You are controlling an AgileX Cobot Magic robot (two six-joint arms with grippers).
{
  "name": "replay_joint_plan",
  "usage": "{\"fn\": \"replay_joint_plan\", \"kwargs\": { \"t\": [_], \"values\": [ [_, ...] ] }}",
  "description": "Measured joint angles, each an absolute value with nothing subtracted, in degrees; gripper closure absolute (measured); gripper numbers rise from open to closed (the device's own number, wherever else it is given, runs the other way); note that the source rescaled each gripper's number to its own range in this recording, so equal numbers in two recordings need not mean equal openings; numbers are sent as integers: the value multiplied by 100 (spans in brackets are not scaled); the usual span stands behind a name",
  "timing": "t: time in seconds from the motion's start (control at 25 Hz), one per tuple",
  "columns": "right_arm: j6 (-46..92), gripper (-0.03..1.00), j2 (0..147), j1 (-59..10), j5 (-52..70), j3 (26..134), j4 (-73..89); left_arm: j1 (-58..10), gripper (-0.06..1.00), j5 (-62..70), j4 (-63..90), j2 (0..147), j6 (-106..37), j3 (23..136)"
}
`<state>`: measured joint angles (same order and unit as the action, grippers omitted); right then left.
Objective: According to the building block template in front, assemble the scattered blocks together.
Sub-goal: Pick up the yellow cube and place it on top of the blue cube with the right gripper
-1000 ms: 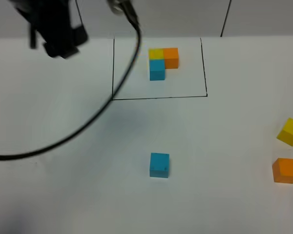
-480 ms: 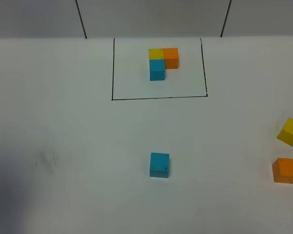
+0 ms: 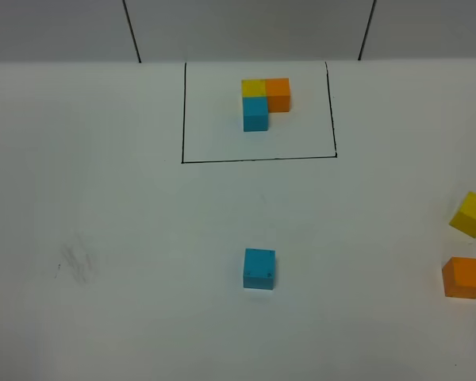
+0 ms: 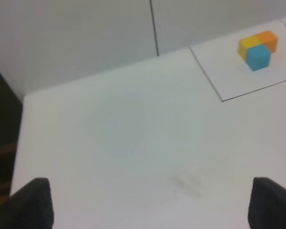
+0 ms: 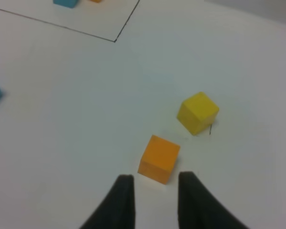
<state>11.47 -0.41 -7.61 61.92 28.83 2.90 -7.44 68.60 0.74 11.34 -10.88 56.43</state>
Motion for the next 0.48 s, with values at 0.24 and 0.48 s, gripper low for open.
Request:
{"fn": "replay_joint_plan", "kwargs": {
  "t": [0.24,0.48],
  "values": [
    [1147,97,-41,-761,6192,2883,290,-740,25,6503,295,24,-839,4420],
    [1147,97,-41,-761,6192,2883,290,-740,25,6242,377,-31,-540,3400]
  ]
}}
